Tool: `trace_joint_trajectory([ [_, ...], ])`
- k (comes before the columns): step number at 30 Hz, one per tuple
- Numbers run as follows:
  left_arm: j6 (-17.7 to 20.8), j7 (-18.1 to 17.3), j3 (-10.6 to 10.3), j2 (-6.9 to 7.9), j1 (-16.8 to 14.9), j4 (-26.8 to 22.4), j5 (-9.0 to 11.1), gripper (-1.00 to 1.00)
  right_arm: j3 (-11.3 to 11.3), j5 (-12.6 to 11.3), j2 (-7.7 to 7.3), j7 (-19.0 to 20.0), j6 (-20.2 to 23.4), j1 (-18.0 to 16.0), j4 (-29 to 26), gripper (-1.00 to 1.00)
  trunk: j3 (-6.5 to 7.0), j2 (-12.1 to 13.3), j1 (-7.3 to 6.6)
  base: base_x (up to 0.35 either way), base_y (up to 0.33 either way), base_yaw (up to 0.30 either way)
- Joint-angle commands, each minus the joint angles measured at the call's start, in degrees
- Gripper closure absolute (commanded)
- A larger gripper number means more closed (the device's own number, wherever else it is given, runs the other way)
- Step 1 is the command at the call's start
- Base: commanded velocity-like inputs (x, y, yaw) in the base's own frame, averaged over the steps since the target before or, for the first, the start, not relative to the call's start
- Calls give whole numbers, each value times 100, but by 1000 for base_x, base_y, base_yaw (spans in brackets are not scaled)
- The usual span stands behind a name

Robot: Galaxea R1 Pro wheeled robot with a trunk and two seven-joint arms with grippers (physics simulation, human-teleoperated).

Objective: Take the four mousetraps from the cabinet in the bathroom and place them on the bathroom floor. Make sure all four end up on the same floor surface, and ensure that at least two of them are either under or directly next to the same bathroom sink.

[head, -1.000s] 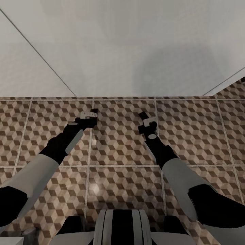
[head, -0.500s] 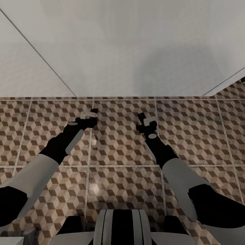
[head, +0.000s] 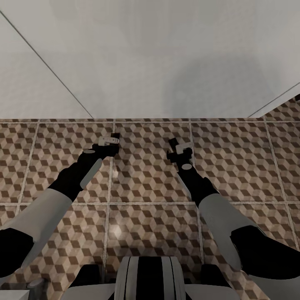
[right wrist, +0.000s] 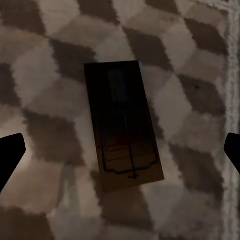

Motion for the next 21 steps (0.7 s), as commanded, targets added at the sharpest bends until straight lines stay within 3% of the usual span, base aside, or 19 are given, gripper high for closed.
trace_joint_trajectory([
  [1, 16, 60, -28, 9, -4, -10, 55, 100, 21, 56, -1, -37, 30, -2, -3, -100, -3, -1, -1, 0, 0, 0],
  [21, 16, 60, -28, 9, -4, -10, 55, 100, 21, 51, -1, -37, -35, -2, -10, -100, -3, -1, -1, 0, 0, 0],
])
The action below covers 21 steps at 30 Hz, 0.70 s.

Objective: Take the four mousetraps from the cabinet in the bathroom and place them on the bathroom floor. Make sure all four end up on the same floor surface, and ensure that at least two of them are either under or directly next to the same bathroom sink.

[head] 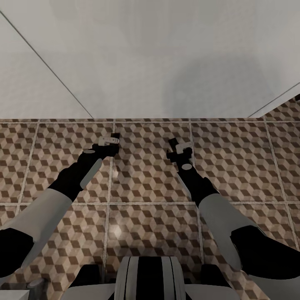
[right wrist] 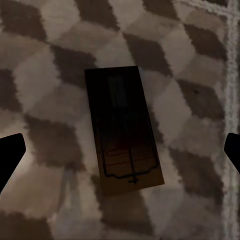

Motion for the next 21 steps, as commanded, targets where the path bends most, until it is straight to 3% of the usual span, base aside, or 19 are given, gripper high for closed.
trace_joint_trajectory([
  [1, 16, 60, -28, 9, -4, -10, 55, 100, 20, 52, -1, -37, 32, -3, -2, -100, -3, -1, -1, 0, 0, 0],
  [21, 16, 60, -27, 9, -4, 5, 55, 100, 20, 52, -1, -37, 22, -3, -4, -100, -3, -1, -1, 44, 0, 0],
])
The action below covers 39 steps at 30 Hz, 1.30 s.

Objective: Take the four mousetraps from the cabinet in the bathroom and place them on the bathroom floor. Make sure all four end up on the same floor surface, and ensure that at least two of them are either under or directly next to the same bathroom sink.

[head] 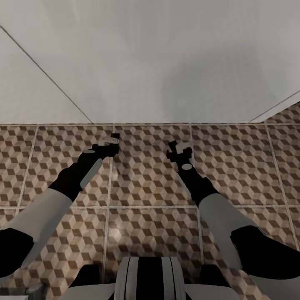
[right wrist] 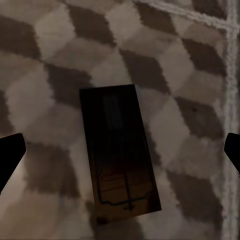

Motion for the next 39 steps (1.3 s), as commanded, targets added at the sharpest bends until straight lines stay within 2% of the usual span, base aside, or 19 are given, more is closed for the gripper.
trace_joint_trajectory([
  [1, 16, 61, -29, 9, -4, -10, 55, 100, 20, 52, -1, -37, 22, -3, -1, -100, -3, -1, 0, 83, 0, 0],
  [32, 16, 61, -28, 9, -4, 1, 55, 100, 20, 52, -1, -37, -47, 0, -1, -100, -3, -1, 0, 7, 0, 0],
  [33, 16, 61, -28, 9, -4, -1, 55, -100, 20, 52, -1, -37, -47, -1, -1, -100, -3, -1, 0, 0, 0, 0],
  [39, 10, 61, -30, 9, -4, -15, 55, -100, 20, 52, -1, -37, -47, -2, -1, -100, -3, -1, 0, 0, 0, 0],
])
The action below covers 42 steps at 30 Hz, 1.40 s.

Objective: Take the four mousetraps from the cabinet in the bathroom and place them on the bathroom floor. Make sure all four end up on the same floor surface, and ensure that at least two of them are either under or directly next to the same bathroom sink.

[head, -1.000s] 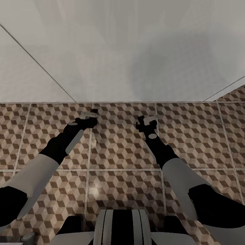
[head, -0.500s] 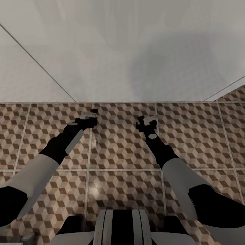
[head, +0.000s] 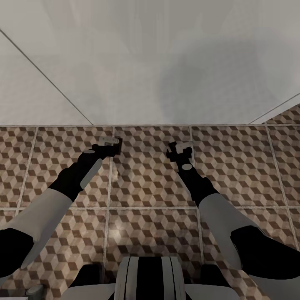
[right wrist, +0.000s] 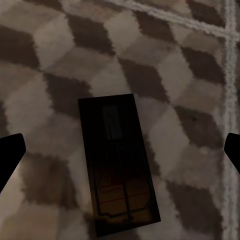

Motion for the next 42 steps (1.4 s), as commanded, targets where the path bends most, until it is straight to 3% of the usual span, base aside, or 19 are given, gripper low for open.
trace_joint_trajectory([
  [1, 16, 55, -28, 9, -4, -9, 60, -100, 19, 48, -1, -38, 24, -3, 1, -100, -3, -1, -1, 0, 0, 0],
  [21, 23, 55, -28, 9, -4, 6, 60, -100, 19, 48, -1, -38, 24, 0, -7, -100, -3, -1, -1, -11, 0, 0],
  [42, 21, 55, -28, 9, -4, -1, 60, -100, 19, 48, -9, -38, 24, -1, -8, -100, -3, -1, -1, -298, 0, 0],
])
